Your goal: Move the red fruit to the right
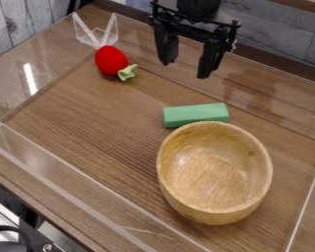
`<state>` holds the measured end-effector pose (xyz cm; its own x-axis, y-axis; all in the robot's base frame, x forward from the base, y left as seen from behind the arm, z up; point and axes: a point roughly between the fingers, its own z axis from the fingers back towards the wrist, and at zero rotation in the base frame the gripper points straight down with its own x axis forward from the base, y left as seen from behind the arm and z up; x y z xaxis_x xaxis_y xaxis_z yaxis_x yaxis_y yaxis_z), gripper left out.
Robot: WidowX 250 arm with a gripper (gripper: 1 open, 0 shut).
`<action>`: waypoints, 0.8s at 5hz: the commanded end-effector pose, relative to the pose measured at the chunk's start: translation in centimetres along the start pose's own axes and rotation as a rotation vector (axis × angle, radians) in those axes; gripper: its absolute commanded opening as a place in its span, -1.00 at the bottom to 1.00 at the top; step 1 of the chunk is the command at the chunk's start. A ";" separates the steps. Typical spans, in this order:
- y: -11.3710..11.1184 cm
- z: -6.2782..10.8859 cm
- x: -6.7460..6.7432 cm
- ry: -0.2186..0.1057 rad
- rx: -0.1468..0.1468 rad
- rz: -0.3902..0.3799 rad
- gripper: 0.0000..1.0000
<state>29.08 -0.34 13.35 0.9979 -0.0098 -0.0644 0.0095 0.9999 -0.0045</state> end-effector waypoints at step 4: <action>10.6 0.1 2.8 -0.070 0.024 -0.062 1.00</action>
<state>30.95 10.26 11.18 0.9963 -0.0534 -0.0668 0.0529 0.9986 -0.0097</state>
